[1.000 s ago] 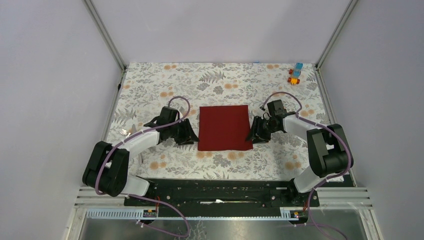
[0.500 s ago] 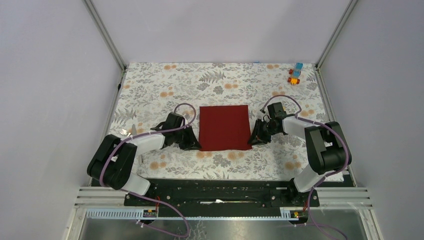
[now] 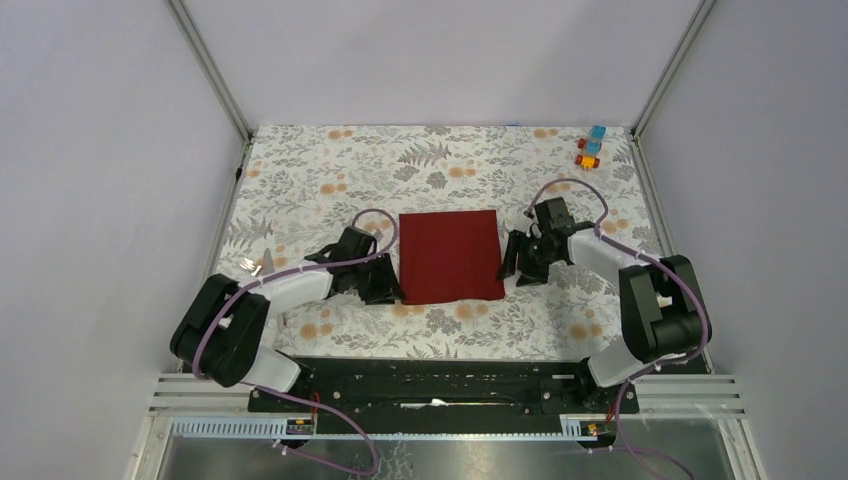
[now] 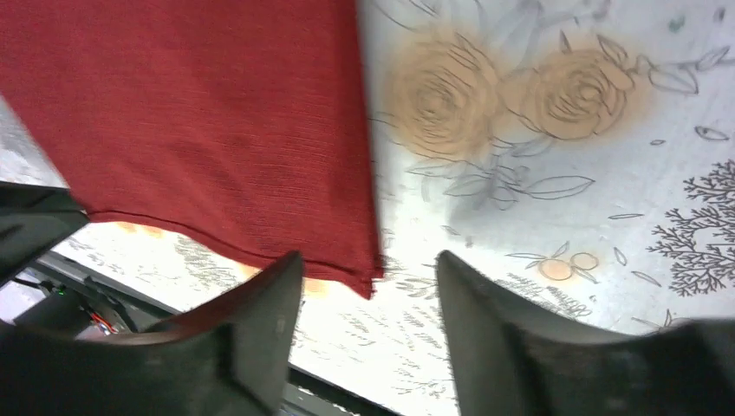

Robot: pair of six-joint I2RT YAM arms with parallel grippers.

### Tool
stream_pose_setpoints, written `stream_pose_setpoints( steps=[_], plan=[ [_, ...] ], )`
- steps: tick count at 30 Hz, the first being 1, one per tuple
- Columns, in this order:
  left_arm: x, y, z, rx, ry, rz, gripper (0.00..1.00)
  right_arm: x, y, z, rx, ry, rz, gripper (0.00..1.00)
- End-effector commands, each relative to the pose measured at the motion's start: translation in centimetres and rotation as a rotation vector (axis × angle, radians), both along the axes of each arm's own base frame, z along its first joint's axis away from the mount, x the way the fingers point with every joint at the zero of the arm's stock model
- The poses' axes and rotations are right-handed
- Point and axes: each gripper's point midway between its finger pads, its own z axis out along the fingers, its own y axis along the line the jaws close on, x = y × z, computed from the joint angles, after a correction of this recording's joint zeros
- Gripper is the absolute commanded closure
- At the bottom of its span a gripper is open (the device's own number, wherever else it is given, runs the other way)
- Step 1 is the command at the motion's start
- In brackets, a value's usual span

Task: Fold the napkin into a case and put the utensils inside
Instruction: Smooth out the square-folded napkin from the folded napkin.

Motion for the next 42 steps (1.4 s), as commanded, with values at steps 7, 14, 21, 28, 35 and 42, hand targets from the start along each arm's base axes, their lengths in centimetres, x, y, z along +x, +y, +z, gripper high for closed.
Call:
stream_pose_setpoints(
  steps=[7, 14, 21, 28, 35, 42],
  plan=[
    [2.5, -4.1, 8.3, -0.262, -0.16, -0.068, 0.75, 7.1, 16.1, 10.2, 0.533, -0.242, 0.231, 0.2],
    [3.1, -3.7, 3.4, -0.218, -0.096, -0.045, 0.94, 10.0, 24.7, 10.2, 0.767, -0.216, 0.248, 0.16],
    [2.2, -1.0, -1.5, -0.11, -0.035, 0.042, 1.0, 10.3, 27.2, 5.6, 0.771, -0.149, 0.244, 0.18],
    [1.0, 0.6, -4.2, -0.029, 0.035, 0.092, 1.0, 12.6, 27.9, 2.0, 0.642, -0.186, 0.24, 0.18],
    [0.0, 1.5, -5.4, -0.019, 0.066, 0.105, 1.0, 16.0, 29.2, 0.3, 0.621, -0.191, 0.203, 0.18],
    [-0.3, 1.6, -5.3, -0.03, 0.059, 0.098, 1.0, 20.7, 28.8, -2.3, 0.699, -0.132, 0.145, 0.18]
  ],
)
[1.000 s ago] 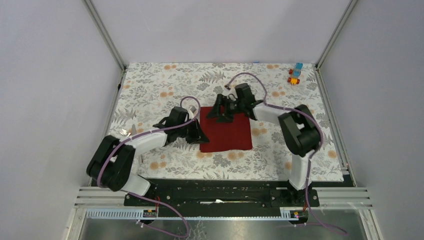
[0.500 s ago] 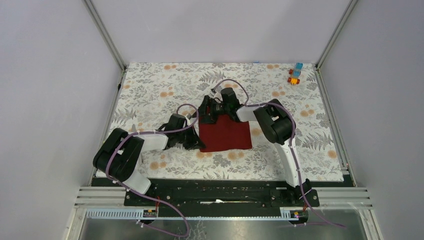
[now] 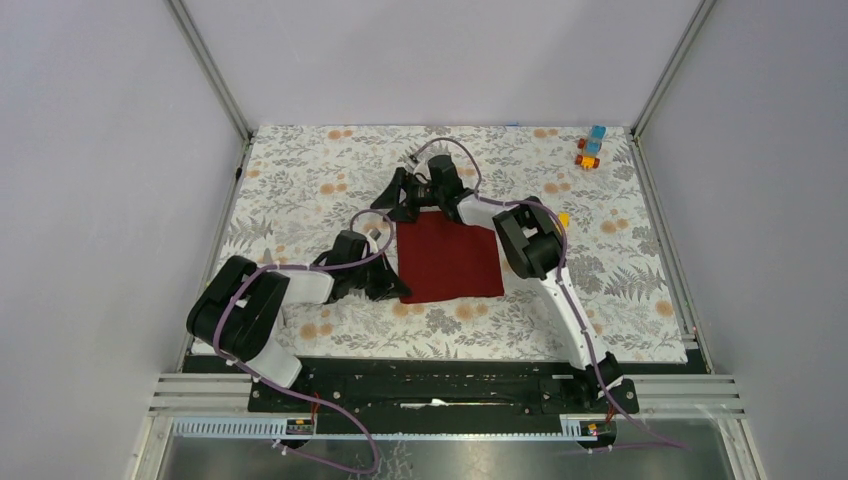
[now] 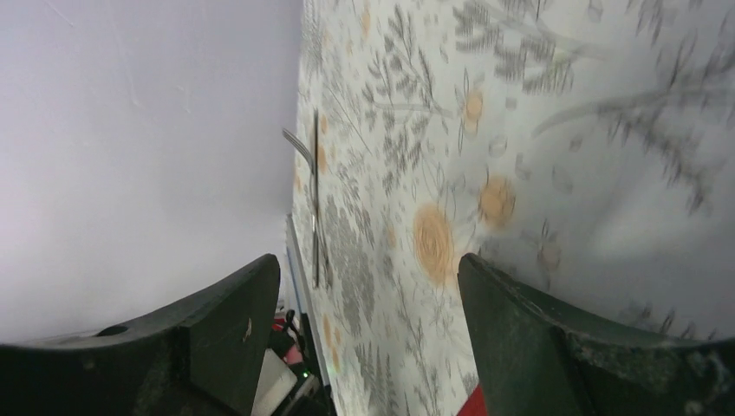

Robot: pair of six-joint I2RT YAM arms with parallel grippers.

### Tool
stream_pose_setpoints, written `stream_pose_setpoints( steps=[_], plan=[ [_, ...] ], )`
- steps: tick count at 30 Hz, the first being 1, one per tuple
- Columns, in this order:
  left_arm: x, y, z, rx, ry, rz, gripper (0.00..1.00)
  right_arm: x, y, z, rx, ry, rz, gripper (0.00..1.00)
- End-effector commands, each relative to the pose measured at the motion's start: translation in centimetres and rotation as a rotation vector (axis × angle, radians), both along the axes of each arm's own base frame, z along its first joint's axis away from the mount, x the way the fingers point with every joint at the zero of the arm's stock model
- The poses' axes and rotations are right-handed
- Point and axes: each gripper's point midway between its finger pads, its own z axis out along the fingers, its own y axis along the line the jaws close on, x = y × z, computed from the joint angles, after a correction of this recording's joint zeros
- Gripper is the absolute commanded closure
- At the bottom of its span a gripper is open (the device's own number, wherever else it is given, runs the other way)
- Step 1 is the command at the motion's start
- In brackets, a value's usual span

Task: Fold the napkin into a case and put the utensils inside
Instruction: Smooth out the square-folded napkin from the folded napkin.

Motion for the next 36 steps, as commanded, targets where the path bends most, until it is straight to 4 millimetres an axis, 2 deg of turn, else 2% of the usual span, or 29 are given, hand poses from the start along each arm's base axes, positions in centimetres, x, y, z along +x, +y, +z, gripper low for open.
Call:
stream_pose_setpoints(
  steps=[1, 3, 4, 7, 8, 10, 13, 15, 17, 21, 24, 26, 32, 36],
  plan=[
    [-2.2, 3.3, -4.3, 0.181, 0.078, 0.032, 1.0, 3.8, -1.8, -4.4, -0.018, 0.065, -0.056, 0.18],
    [-1.6, 2.9, -3.6, 0.177, 0.05, 0.01, 1.0, 5.5, -2.2, -3.4, -0.019, 0.052, -0.056, 0.17],
    [-1.1, 2.7, -3.1, 0.173, 0.029, -0.001, 1.0, 6.5, -2.4, -2.2, -0.015, 0.034, -0.056, 0.17],
    [0.4, 1.7, -0.5, 0.144, -0.025, -0.037, 0.99, 8.3, -3.8, 4.2, 0.02, -0.032, -0.063, 0.15],
    [1.0, 1.3, 0.6, 0.128, -0.047, -0.04, 0.95, 8.6, -4.6, 6.5, 0.018, -0.061, -0.068, 0.14],
    [2.1, 0.5, 3.1, 0.084, -0.094, -0.041, 0.86, 8.4, -6.6, 10.3, -0.002, -0.115, -0.079, 0.13],
    [3.2, -0.4, 5.5, 0.04, -0.124, -0.041, 0.83, 6.7, -9.7, 11.9, -0.022, -0.117, -0.098, 0.12],
    [3.7, -0.7, 5.8, 0.033, -0.125, -0.03, 0.84, 4.7, -11.1, 10.7, -0.024, -0.099, -0.095, 0.12],
    [3.9, -0.7, 5.3, 0.037, -0.105, -0.017, 0.86, 2.5, -12.1, 9.0, -0.013, -0.068, -0.082, 0.12],
    [4.6, -1.2, 3.7, 0.016, -0.071, -0.004, 0.88, 0.9, -14.4, 6.4, 0.025, -0.032, -0.112, 0.13],
    [4.7, -0.9, 1.8, 0.053, -0.036, 0.005, 0.9, 1.3, -15.9, 5.2, 0.051, -0.023, -0.13, 0.13],
    [4.5, -0.2, 0.3, 0.092, -0.009, 0.019, 0.93, 1.8, -17.1, 3.7, 0.049, -0.002, -0.146, 0.13],
    [2.8, 2.4, -3.2, 0.161, 0.082, 0.078, 1.0, 3.4, -21.8, -1.0, -0.008, 0.071, -0.239, 0.13],
    [1.4, 3.5, -4.8, 0.192, 0.123, 0.087, 1.0, 4.6, -24.5, -4.0, -0.081, 0.122, -0.29, 0.12]
  ],
)
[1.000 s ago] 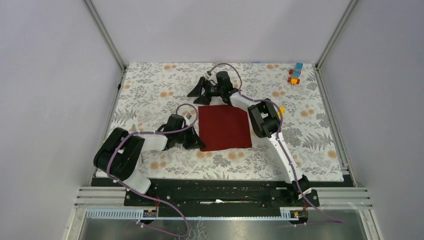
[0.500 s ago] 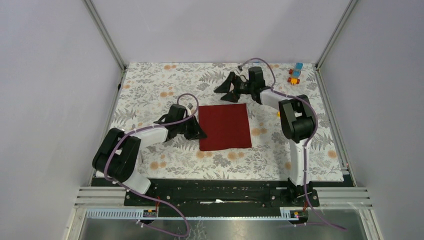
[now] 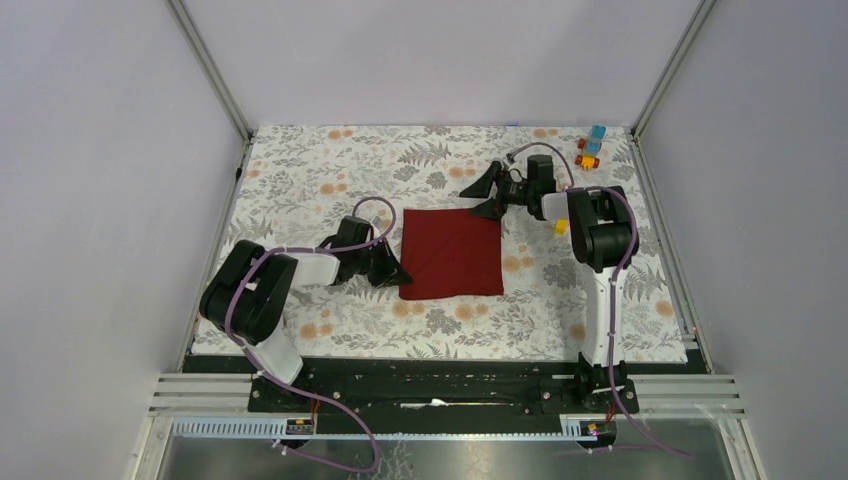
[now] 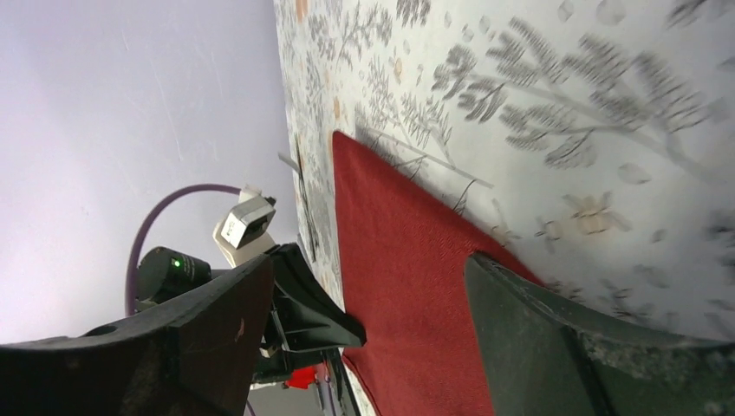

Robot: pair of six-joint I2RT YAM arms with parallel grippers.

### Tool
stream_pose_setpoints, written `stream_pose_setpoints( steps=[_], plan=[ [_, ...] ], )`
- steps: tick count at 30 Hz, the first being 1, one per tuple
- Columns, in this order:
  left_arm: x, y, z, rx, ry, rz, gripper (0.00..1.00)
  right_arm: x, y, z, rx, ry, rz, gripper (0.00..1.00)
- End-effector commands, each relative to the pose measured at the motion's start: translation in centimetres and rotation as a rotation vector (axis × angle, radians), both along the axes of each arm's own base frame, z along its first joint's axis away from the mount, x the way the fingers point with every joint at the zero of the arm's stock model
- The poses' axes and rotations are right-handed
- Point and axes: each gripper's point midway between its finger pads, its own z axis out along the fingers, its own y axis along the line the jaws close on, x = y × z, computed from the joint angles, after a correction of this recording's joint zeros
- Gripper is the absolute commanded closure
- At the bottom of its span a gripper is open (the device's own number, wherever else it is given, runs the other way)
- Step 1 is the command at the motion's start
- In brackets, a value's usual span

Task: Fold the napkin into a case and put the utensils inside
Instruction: Smooth out the square-folded napkin from the folded napkin.

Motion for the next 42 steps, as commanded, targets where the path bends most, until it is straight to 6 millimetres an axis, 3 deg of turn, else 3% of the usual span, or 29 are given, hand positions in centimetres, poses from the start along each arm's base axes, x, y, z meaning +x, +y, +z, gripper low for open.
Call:
stream_pose_setpoints(
  steps=[1, 5, 9, 12, 15, 17, 19, 24, 26, 31, 34, 37, 40, 42],
  plan=[
    [-2.3, 3.8, -5.1, 0.165, 0.093, 0.061, 1.0, 1.9, -3.6, -4.3, -0.09, 0.026, -0.073, 0.12],
    [-2.5, 4.0, -5.0, 0.172, 0.079, 0.046, 1.0, 3.2, -4.9, -4.4, -0.088, 0.021, -0.08, 0.12],
    [-1.7, 3.3, -3.0, 0.148, 0.029, 0.016, 1.0, 4.8, -7.2, -3.2, -0.142, 0.014, -0.085, 0.13],
    [-0.9, 2.2, -0.4, 0.092, -0.018, -0.023, 0.97, 5.4, -9.0, -0.3, -0.245, -0.019, -0.108, 0.13],
    [-0.3, 1.0, 3.0, 0.015, -0.065, -0.051, 0.87, 4.6, -9.4, 4.1, -0.297, -0.068, -0.105, 0.13],
    [0.0, 0.2, 5.2, -0.039, -0.096, -0.067, 0.79, 2.7, -9.2, 6.0, -0.317, -0.07, -0.11, 0.12],
    [0.4, -0.4, 6.9, -0.078, -0.122, -0.074, 0.72, -0.5, -7.4, 7.2, -0.325, -0.074, -0.077, 0.12],
    [2.5, -1.3, 9.1, -0.107, -0.167, -0.068, 0.67, -9.5, -1.6, 6.2, -0.275, -0.064, 0.054, 0.13],
    [3.2, -1.5, 8.6, -0.107, -0.164, -0.057, 0.65, -12.2, -0.4, 5.6, -0.218, -0.043, 0.083, 0.16],
    [4.5, -2.0, 5.3, -0.088, -0.135, -0.076, 0.61, -16.2, -1.2, 1.4, -0.234, 0.045, 0.113, 0.28],
    [4.2, -1.9, 2.9, -0.073, -0.098, -0.07, 0.63, -18.2, -2.5, -2.0, -0.3, 0.135, 0.113, 0.38],
    [3.6, -0.9, 1.2, -0.021, -0.077, -0.049, 0.62, -20.3, -3.9, -4.2, -0.368, 0.207, 0.098, 0.39],
    [3.0, -0.4, 1.7, 0.007, -0.091, -0.051, 0.61, -22.4, -4.8, -4.2, -0.406, 0.242, 0.091, 0.39],
    [3.0, -0.4, 3.3, 0.0, -0.12, -0.055, 0.58, -23.2, -5.1, -3.2, -0.411, 0.234, 0.091, 0.38]
  ],
)
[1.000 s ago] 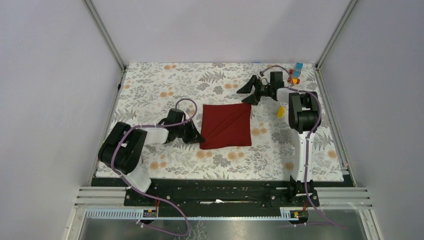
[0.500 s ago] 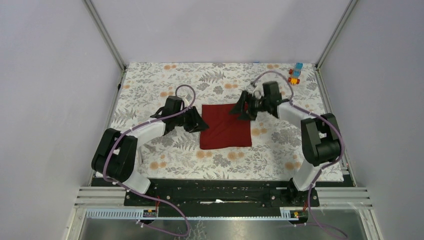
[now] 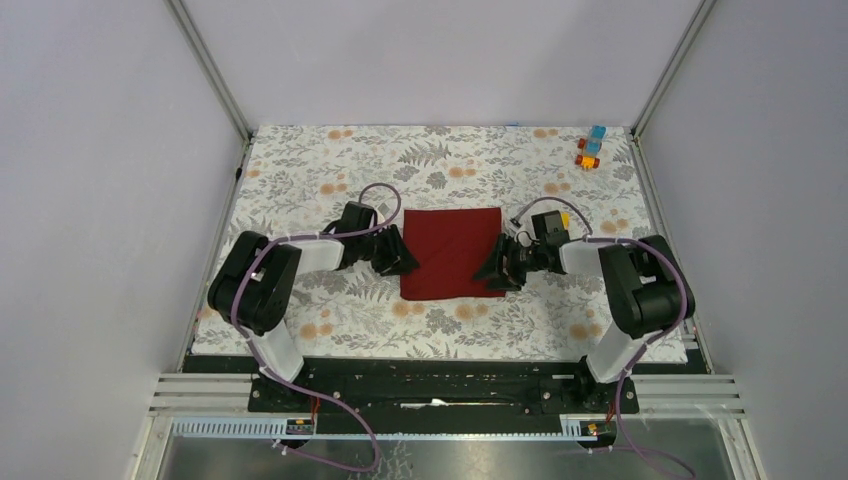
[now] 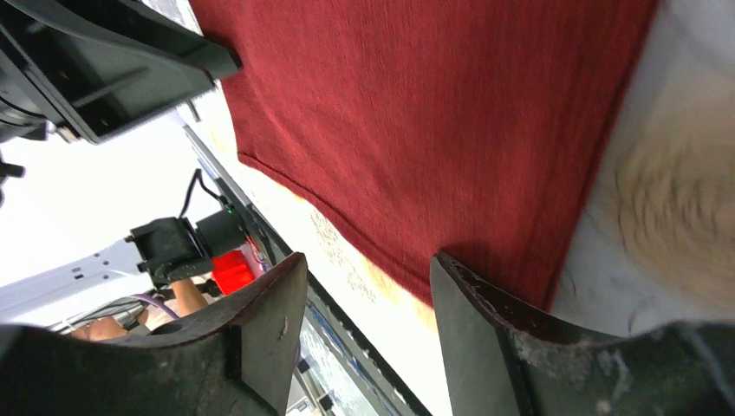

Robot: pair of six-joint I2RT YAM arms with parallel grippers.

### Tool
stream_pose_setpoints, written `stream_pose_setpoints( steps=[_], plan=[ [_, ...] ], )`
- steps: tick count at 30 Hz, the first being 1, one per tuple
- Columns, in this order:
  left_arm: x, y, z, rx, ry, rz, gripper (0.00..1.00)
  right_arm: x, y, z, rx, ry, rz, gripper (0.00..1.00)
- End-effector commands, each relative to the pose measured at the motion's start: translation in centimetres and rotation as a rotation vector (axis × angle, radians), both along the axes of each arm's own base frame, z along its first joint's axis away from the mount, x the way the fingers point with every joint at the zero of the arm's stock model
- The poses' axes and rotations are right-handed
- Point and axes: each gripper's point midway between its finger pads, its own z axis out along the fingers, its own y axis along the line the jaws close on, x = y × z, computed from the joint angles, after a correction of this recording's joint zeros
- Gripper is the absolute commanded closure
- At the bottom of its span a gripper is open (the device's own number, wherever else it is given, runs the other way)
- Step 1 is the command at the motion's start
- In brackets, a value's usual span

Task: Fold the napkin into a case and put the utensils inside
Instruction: Smooth out the square-folded napkin from the folded napkin, then smooth out the top corner of the square-folded napkin at the center of the board.

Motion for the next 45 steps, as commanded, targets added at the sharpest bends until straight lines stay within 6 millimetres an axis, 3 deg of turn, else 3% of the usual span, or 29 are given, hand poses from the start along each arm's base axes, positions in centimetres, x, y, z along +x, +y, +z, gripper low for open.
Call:
stream_pose_setpoints(
  steps=[1, 4, 6, 10, 13, 16, 20, 25, 29, 36, 45],
  plan=[
    [0.5, 0.5, 3.1, 0.016, -0.106, -0.003, 0.56, -3.3, -2.3, -0.8, -0.141, 0.034, -0.01, 0.37],
    [1.5, -0.4, 6.4, -0.036, -0.161, -0.016, 0.48, -2.1, -2.3, 1.8, -0.141, -0.04, -0.004, 0.32],
    [2.5, -0.9, 7.4, -0.051, -0.172, -0.02, 0.45, -0.7, -1.7, 3.1, -0.116, -0.08, -0.004, 0.3],
    [3.2, -2.4, 6.4, -0.094, -0.12, -0.034, 0.45, 1.1, -1.2, 2.6, -0.112, -0.068, -0.001, 0.31],
    [1.9, -3.1, 4.8, -0.081, -0.114, -0.057, 0.43, 0.3, -1.4, 1.1, -0.11, -0.044, -0.008, 0.31],
    [-0.2, -2.7, 3.0, -0.077, -0.076, -0.058, 0.43, -1.0, -3.0, -0.6, -0.164, -0.016, -0.032, 0.32],
    [-2.3, -1.6, 4.1, -0.028, -0.139, -0.057, 0.39, -3.1, -5.4, -0.1, -0.302, -0.034, -0.022, 0.3],
    [-4.1, -0.1, 6.3, -0.008, -0.195, -0.034, 0.34, -4.3, -7.1, 0.6, -0.376, -0.057, -0.057, 0.3],
    [-5.0, 1.2, 5.4, 0.042, -0.163, -0.004, 0.31, -4.2, -7.4, 0.5, -0.366, -0.035, -0.084, 0.36],
    [-6.3, 0.8, 1.7, 0.029, -0.076, -0.04, 0.45, -3.9, -7.7, 0.5, -0.344, -0.029, -0.096, 0.54],
    [-7.7, 1.0, -0.4, 0.043, -0.021, -0.044, 0.61, -3.4, -7.4, 0.2, -0.325, -0.033, -0.088, 0.6]
  ],
)
